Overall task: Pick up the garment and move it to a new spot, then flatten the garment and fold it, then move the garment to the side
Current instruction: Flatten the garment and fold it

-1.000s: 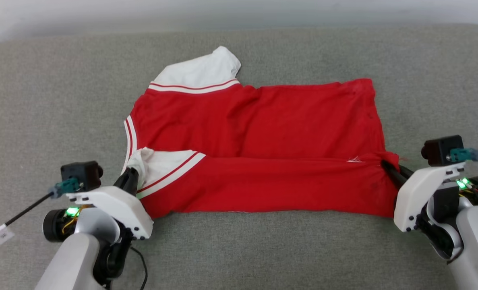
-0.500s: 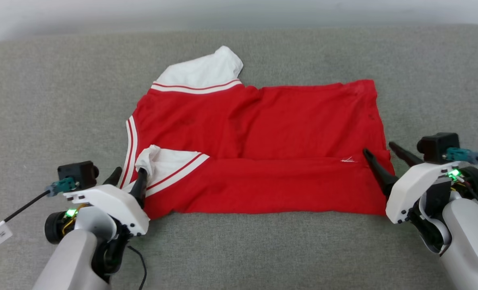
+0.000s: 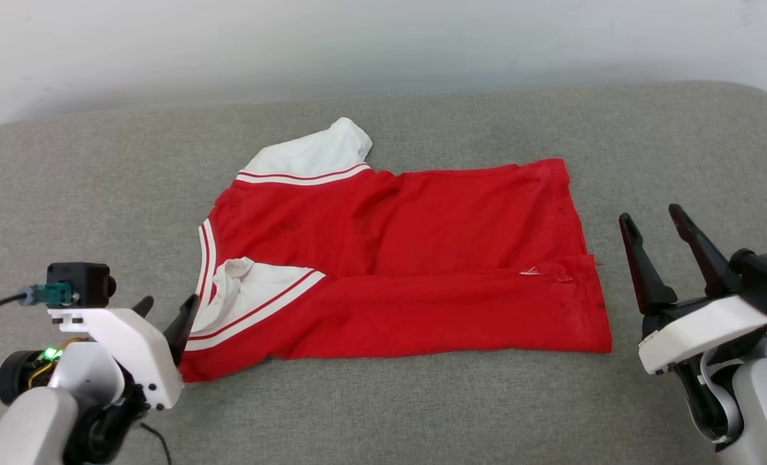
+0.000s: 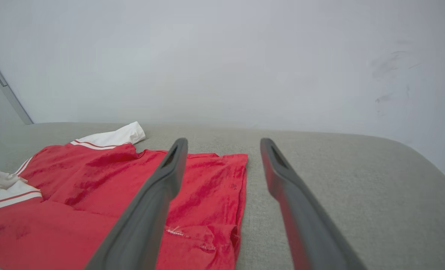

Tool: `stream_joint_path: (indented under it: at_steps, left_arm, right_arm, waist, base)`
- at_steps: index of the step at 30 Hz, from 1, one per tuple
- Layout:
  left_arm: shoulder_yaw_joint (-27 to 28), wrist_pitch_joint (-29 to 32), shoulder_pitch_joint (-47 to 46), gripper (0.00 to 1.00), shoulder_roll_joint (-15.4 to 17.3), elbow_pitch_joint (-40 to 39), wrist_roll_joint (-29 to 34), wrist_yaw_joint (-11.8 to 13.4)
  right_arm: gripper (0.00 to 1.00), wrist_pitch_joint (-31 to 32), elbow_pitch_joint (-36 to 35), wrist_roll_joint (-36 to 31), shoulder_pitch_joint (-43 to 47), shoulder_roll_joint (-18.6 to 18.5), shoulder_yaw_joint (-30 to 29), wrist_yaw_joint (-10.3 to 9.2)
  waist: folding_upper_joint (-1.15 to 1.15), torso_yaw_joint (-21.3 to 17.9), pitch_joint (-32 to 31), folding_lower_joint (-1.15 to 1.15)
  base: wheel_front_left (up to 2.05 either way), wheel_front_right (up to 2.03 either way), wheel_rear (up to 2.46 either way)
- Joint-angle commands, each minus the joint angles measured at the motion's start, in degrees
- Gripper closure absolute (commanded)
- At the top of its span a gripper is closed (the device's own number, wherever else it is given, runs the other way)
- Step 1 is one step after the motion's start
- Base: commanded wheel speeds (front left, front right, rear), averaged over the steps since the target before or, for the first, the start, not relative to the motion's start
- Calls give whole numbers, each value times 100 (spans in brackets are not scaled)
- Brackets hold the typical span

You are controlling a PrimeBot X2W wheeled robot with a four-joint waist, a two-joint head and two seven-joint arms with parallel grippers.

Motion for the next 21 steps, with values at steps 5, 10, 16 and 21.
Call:
stream_joint_path:
  at_steps: [5,10,16,21]
  left_arm:
    - [102,911,232,0,379,-403,-338,211]
    - [197,1525,462,0,513,-393,-660,468]
    - [131,1790,517,0,324,20,-918,528]
    - [-36,1816,464,100,102,257,-1034,363]
  right_arm:
    - [0,128,-711,-256,276,270,-275,-4]
    - [0,223,-1243,-409,421,480,-403,-4]
    - [0,258,-1498,-461,489,543,-478,-4]
    - [0,345,-1558,-507,562,524,-576,-4]
  waist:
    - [0,-208,274,0]
    - [0,-404,585,0]
    - [0,-533,806,0]
    - [0,-534,757,0]
  base:
    - [0,0,0]
    - [0,0,0]
    - [0,0,0]
    - [0,0,0]
